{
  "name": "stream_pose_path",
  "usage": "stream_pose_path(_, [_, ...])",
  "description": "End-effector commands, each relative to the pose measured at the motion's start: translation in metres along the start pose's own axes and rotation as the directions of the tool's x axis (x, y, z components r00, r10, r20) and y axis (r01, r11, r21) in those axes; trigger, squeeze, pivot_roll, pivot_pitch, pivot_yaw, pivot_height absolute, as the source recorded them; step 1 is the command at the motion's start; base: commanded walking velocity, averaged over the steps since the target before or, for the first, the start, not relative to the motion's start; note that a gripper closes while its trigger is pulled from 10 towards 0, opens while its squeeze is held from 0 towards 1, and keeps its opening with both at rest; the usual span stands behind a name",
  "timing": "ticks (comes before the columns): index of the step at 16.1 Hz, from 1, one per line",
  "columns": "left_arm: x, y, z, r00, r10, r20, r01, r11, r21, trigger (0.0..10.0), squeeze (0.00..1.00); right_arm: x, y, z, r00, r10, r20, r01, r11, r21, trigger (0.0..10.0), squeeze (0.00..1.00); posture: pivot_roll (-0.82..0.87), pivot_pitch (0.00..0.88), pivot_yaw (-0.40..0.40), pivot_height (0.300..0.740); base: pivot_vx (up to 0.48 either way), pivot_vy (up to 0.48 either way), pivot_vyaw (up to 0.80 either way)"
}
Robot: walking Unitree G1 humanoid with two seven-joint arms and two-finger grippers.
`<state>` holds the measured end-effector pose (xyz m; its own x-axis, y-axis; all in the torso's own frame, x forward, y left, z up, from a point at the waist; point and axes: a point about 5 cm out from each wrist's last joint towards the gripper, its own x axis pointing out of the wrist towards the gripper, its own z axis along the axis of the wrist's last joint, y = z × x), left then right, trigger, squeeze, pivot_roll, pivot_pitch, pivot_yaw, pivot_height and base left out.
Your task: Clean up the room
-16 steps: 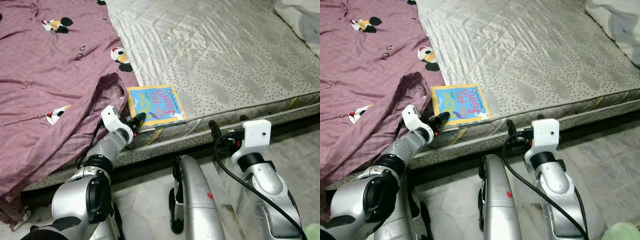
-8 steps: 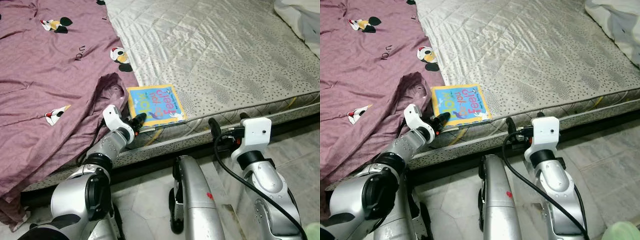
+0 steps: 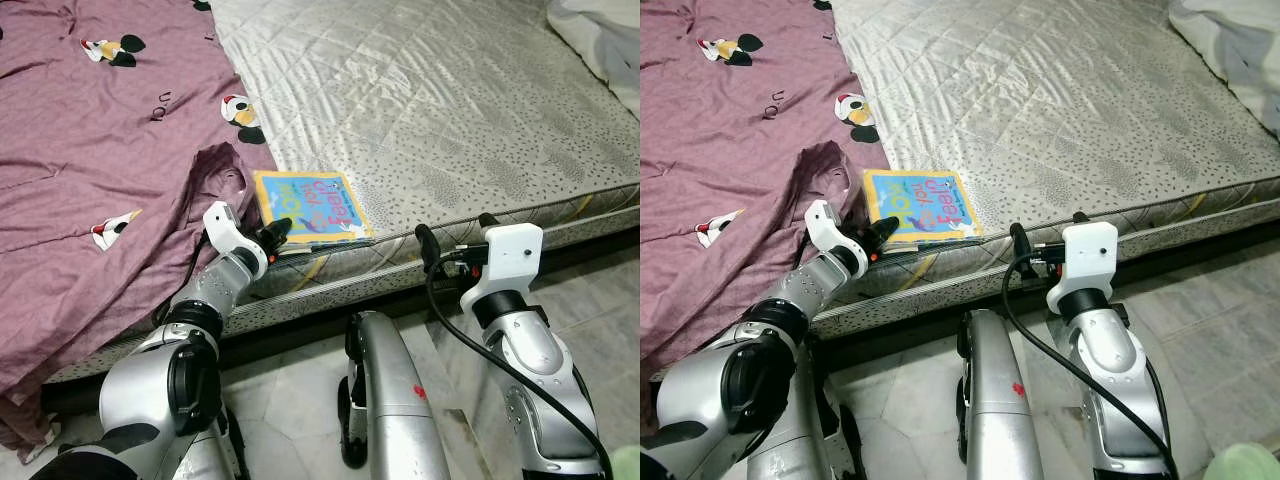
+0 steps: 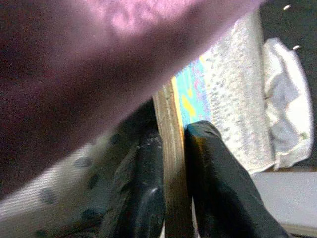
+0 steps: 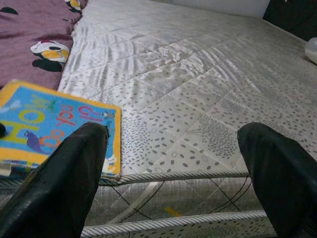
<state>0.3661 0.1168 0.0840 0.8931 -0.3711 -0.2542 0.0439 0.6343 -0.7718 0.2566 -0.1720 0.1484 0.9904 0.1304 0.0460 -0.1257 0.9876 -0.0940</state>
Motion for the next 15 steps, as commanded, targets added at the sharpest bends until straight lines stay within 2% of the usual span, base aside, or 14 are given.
stream_pose_path(1, [0.001, -0.003, 0.006, 1.0, -0.005, 0.029, 0.004, 1.0, 0.009, 0.0, 0.0, 0.001, -0.005, -0.001, 1.0, -0.012, -0.001, 0.012, 1.0, -0.006, 10.0, 0.0, -0.17, 0.131, -0.086, 0.501, 0.0, 0.0, 0.0])
stream_pose_path(2, [0.002, -0.005, 0.009, 0.999, -0.013, 0.042, 0.013, 1.0, 0.008, 0.0, 0.0, 0.003, -0.004, 0.0, 1.0, -0.009, 0.003, 0.009, 1.0, -0.006, 10.0, 0.0, -0.17, 0.126, -0.088, 0.501, 0.0, 0.0, 0.0])
stream_pose_path(4, [0.004, -0.017, 0.019, 0.993, -0.086, 0.085, 0.081, 0.995, 0.054, 0.0, 0.0, 0.01, -0.005, 0.002, 1.0, -0.008, 0.017, 0.008, 1.0, -0.011, 10.0, 0.0, -0.16, 0.115, -0.091, 0.501, 0.0, 0.0, 0.0])
stream_pose_path(6, [0.007, -0.031, 0.024, 0.982, -0.159, 0.098, 0.142, 0.977, 0.161, 0.0, 0.0, 0.013, -0.006, 0.002, 1.0, -0.012, 0.024, 0.012, 1.0, -0.018, 10.0, 0.0, -0.16, 0.103, -0.089, 0.501, 0.0, 0.0, 0.0])
stream_pose_path(9, [0.009, -0.043, 0.029, 0.965, -0.236, 0.111, 0.205, 0.95, 0.237, 0.0, 0.0, 0.015, -0.005, 0.002, 0.999, -0.016, 0.033, 0.016, 1.0, -0.027, 10.0, 0.0, -0.16, 0.089, -0.086, 0.501, 0.0, 0.0, 0.0])
stream_pose_path(11, [0.007, -0.053, 0.045, 0.937, -0.292, 0.193, 0.23, 0.929, 0.29, 0.0, 0.0, 0.019, -0.005, 0.002, 0.999, -0.019, 0.043, 0.021, 0.999, -0.035, 10.0, 0.0, -0.15, 0.073, -0.087, 0.501, 0.0, 0.0, 0.0])
stream_pose_path(13, [0.005, -0.066, 0.064, 0.9, -0.355, 0.254, 0.243, 0.891, 0.384, 0.0, 0.0, 0.028, -0.003, 0.003, 0.998, -0.022, 0.063, 0.024, 0.999, -0.032, 10.0, 0.0, -0.12, 0.047, -0.085, 0.501, 0.0, 0.0, 0.0])
stream_pose_path(15, [-0.002, -0.08, 0.083, 0.855, -0.422, 0.303, 0.228, 0.829, 0.51, 0.0, 0.0, 0.035, 0.002, 0.004, 0.996, -0.021, 0.084, 0.022, 1.0, -0.016, 10.0, 0.0, -0.09, 0.012, -0.073, 0.501, 0.0, 0.0, 0.0])
